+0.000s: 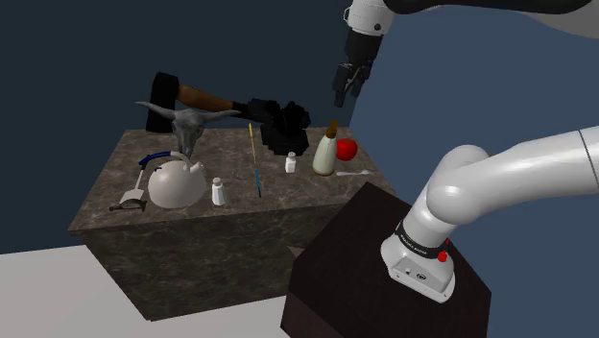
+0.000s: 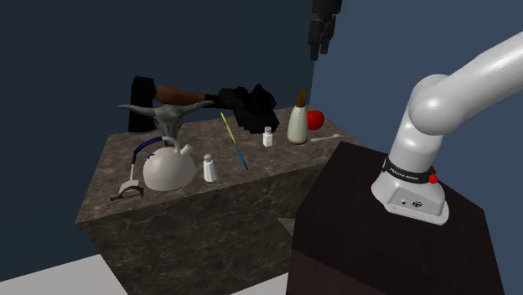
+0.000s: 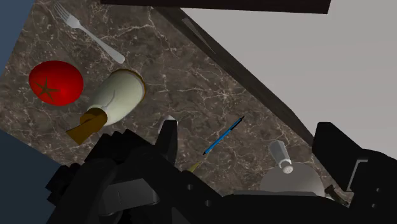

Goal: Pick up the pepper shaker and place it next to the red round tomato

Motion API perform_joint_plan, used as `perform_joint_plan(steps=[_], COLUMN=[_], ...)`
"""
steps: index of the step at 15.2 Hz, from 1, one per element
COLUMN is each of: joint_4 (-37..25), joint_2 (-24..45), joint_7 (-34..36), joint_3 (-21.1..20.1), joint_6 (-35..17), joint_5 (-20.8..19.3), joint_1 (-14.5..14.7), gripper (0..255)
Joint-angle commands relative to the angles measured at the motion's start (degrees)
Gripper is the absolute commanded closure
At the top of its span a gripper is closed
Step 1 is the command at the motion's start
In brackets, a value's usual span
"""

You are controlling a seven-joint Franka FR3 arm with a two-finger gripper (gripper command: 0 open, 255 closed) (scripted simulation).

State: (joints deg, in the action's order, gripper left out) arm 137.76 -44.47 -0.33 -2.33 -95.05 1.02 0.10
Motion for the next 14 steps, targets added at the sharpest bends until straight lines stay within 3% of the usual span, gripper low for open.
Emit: perform_joint_plan(steps=[1, 14], joint_4=[0.0, -0.5], joint_2=[0.0, 22.5], joint_7=[0.0, 11.0], joint_3=[0.0, -9.4], joint_6=[0.0, -21.6], joint_5=[0.0, 1.0], joint_1=[0.0, 1.0], gripper=[0, 0])
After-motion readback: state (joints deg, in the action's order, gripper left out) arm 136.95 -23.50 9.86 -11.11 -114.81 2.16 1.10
